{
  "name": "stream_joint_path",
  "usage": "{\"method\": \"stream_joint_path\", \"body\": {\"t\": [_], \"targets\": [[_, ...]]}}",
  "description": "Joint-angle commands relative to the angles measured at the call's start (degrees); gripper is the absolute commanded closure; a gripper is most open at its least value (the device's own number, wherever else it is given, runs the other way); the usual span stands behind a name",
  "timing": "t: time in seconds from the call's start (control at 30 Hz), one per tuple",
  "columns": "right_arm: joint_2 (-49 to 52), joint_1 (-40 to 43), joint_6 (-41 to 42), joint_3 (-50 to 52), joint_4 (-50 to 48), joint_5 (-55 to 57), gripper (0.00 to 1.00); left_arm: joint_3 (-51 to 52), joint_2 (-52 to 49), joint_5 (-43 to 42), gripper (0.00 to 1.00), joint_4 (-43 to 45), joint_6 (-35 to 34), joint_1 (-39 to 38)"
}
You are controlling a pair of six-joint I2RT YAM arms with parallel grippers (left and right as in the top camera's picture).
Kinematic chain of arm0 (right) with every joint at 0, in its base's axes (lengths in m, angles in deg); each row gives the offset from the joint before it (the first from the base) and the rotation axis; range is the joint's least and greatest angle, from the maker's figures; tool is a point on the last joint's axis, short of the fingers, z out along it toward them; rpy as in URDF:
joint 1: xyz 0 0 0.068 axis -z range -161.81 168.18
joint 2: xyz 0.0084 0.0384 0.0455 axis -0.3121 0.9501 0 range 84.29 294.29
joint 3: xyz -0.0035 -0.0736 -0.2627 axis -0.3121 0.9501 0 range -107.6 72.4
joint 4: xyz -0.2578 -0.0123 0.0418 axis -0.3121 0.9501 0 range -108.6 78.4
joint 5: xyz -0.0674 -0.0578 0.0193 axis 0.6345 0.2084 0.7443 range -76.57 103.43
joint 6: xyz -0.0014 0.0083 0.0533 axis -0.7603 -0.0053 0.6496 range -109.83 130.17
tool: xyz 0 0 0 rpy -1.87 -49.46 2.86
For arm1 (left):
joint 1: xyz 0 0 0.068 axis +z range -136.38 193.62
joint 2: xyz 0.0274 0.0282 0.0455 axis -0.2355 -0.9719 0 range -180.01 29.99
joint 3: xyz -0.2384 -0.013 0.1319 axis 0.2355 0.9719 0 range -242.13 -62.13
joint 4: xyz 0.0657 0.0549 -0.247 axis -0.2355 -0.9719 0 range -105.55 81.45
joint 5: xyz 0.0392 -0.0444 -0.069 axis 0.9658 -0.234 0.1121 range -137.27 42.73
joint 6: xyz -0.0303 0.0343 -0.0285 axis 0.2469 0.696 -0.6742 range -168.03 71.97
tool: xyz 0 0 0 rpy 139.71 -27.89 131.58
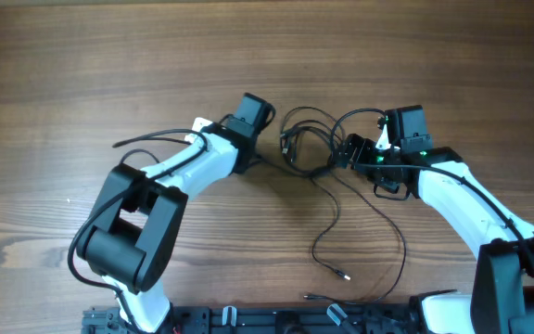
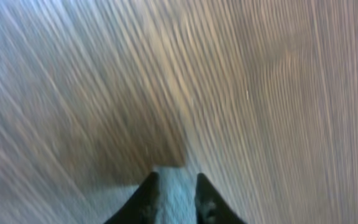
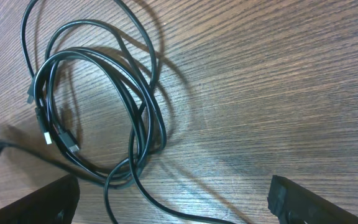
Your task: Untangle cables
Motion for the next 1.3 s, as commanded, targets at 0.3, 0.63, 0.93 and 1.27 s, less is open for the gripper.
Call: {"method": "stream_joint_path", "body": {"t": [0.3,0.63,0.93,1.27], "targets": [[1.0,-0.1,0.4,-0.9,-2.2,0.9,0.0,0.0,11.3,-20.1,0.96,0.4,44.9,6.7],[1.0,-0.8,-8.5,-0.9,-10.0,0.9,0.0,0.0,25.4,-50.1,0.96,4.6,61.2,6.6],[1.0,-0.8,4.5,-0.9,-9.6,-17.6,0.01,0.0,33.6,-61.0,0.96,17.7,59.1,6.7],[1.0,-9.2,24.4,-0.9,-12.9,-20.3,0.44,0.0,33.7,-61.6,0.96,20.4,56.2,6.7]]}}
